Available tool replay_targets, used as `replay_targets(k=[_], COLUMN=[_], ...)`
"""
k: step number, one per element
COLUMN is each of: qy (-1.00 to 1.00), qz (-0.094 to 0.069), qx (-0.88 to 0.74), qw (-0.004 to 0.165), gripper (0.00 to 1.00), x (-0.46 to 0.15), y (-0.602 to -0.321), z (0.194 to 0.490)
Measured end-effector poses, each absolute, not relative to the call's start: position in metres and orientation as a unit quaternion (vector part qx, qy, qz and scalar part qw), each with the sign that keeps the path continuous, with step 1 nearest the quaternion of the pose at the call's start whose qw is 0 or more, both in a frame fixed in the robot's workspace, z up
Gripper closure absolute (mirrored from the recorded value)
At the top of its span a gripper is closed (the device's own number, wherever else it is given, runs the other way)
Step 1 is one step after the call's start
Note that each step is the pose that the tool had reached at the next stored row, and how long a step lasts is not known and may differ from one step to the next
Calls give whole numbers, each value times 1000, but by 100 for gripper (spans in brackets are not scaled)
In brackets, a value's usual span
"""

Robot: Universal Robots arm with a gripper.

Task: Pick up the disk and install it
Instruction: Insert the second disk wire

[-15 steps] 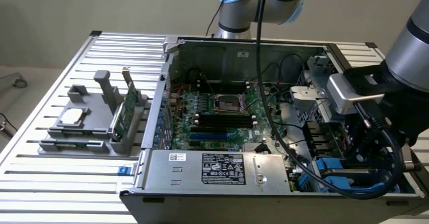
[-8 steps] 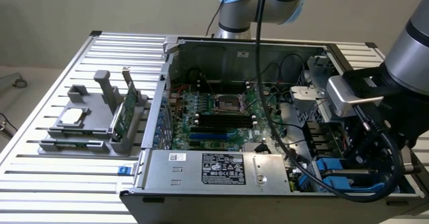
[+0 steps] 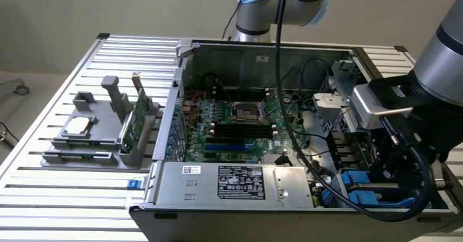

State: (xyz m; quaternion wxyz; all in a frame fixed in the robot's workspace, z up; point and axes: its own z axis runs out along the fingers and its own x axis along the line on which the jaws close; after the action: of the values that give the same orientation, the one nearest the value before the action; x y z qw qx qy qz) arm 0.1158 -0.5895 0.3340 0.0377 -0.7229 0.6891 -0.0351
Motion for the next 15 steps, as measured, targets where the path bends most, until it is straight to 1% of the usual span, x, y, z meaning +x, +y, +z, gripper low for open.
replay_targets(k=[13,15], qy=[684,683], qz=[-33,-33], qx=[-728,-728], qw=[39,40], gripper=[84,82], x=[116,116], y=[-589,-589], z=[331,330])
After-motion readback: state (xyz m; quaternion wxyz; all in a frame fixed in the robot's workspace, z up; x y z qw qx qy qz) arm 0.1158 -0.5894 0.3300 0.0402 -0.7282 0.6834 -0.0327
